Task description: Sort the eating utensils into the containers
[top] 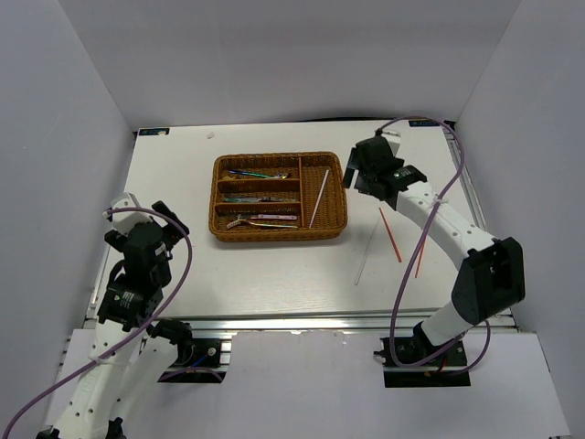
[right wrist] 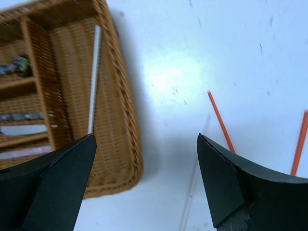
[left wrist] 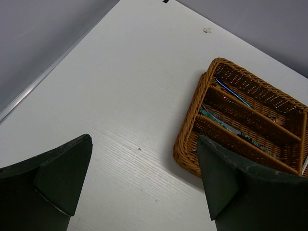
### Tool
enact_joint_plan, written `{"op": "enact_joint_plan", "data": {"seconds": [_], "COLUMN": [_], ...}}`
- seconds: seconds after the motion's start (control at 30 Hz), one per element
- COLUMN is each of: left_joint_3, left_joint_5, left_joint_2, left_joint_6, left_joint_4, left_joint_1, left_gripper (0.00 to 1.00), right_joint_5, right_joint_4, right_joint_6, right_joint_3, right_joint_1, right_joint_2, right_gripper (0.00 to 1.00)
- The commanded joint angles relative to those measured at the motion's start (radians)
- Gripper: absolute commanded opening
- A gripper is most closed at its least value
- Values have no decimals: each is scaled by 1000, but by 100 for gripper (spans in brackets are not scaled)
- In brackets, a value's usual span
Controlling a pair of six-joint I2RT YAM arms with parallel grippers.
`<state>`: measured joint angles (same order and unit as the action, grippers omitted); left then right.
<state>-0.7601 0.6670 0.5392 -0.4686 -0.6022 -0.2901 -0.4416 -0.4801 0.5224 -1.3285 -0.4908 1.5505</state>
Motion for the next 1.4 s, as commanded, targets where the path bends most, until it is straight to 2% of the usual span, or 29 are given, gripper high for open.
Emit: {"op": "enact_joint_plan", "data": {"seconds": [0.0,0.3,0.63,0.87,1.37], "left_joint_3": [5,4,4,5,1], "left_joint_5": [9,22,19,17,51], "left_joint_2": [-7,2,8,18,16], "left_joint_6": [-2,-7,-4,-4,-19], "left_joint_4": [-4,-10,-8,-7,-22], "left_joint_1": [3,3,3,5,3], "left_gripper": [98,98,98,98,98], "right_joint_5": [-48,-48,34,-89,-17], "right_joint_4": [-92,-100,-25,-114,-64], "right_joint_6": [85,139,174,231,183], "right_joint_3": [63,232,431,437,471], "right_joint_1": [1,1,1,0,-6], "right_joint_2": [-33,-164,-329,-374,-385], "right_gripper": [89,89,89,88,89]}}
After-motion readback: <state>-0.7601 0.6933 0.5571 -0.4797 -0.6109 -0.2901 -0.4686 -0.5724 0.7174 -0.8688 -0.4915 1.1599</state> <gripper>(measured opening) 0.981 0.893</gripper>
